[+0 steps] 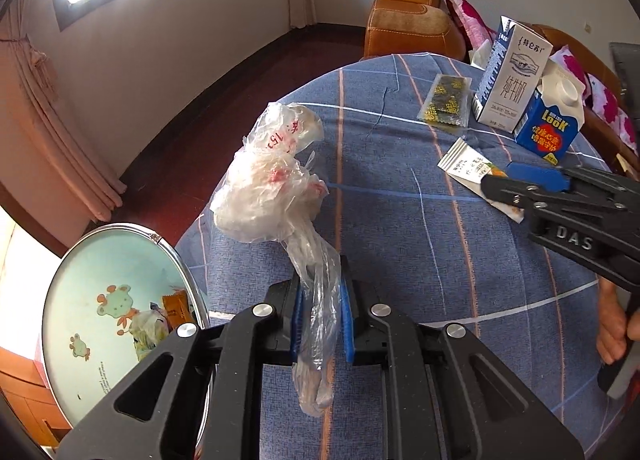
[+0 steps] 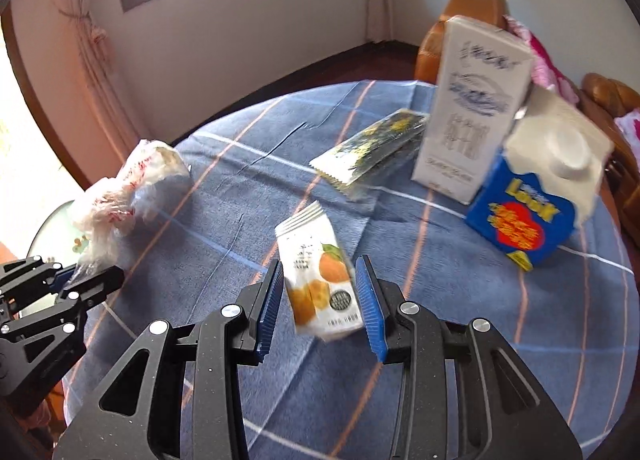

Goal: Collect trash
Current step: 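Grasp the clear plastic bag with the left gripper while the right grasps the orange-printed snack packet, then carry the clear bag and snack packet over the blue bin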

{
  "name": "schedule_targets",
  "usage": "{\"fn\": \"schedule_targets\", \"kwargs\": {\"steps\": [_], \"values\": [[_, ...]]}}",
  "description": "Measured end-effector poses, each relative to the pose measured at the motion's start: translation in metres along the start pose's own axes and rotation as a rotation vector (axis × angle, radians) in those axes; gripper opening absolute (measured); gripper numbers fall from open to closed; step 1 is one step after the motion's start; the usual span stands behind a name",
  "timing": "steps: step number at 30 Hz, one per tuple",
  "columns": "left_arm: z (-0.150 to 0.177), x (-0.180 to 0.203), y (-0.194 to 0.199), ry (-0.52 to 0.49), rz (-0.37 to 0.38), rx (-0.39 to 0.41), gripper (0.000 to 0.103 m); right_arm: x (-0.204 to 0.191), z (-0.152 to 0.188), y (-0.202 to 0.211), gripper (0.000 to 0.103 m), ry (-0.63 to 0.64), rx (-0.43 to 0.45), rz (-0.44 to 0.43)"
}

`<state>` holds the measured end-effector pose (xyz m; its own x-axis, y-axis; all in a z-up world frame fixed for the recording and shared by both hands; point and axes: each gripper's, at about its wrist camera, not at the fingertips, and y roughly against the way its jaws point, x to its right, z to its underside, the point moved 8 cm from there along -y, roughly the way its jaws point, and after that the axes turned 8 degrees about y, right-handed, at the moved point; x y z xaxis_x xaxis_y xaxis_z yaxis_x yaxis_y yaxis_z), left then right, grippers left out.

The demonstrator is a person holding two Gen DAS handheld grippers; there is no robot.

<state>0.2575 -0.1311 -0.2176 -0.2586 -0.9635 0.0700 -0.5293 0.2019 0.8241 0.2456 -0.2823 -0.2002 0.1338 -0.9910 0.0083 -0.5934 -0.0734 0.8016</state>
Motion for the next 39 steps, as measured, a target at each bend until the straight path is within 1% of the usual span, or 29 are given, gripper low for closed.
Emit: {"fn": "schedule_targets", "kwargs": {"steps": [3,4,6,9,11,16,20,23,29,33,39], "values": [[-0.001,-0.002,-0.004,0.004,0.005,-0.003,0.015,0.003,0.004,-0.012,0.037,-0.010,-0.051,-0.001],[-0.001,-0.003,-0.004,0.004,0.007,-0.002,0.015,0.004,0.005,-0.013,0.035,-0.015,-0.054,0.003],[-0.002,-0.001,-0.005,0.004,0.008,-0.001,0.015,0.005,0.006,-0.011,0.026,-0.021,-0.043,0.005],[-0.001,0.000,-0.003,0.004,0.013,0.001,0.015,0.005,0.012,-0.004,0.022,-0.052,-0.039,0.005],[0.000,0.002,0.003,-0.006,0.013,0.013,0.015,0.003,0.017,0.005,0.022,-0.065,-0.029,0.012],[0.004,0.007,0.022,-0.026,0.022,0.038,0.015,-0.007,0.027,0.037,0.021,-0.065,0.030,0.070],[0.014,0.014,0.037,-0.046,0.026,0.049,0.015,-0.016,0.039,0.067,0.022,-0.070,0.078,0.128],[0.022,0.017,0.047,-0.061,0.027,0.058,0.015,-0.022,0.050,0.085,0.022,-0.085,0.099,0.148],[0.041,0.024,0.066,-0.096,0.037,0.069,0.015,-0.028,0.068,0.103,0.022,-0.128,0.108,0.155],[0.050,0.027,0.077,-0.108,0.043,0.080,0.015,-0.031,0.078,0.113,0.022,-0.141,0.112,0.175],[0.062,0.023,0.090,-0.117,0.042,0.091,0.015,-0.037,0.097,0.122,0.022,-0.164,0.113,0.174]]}}
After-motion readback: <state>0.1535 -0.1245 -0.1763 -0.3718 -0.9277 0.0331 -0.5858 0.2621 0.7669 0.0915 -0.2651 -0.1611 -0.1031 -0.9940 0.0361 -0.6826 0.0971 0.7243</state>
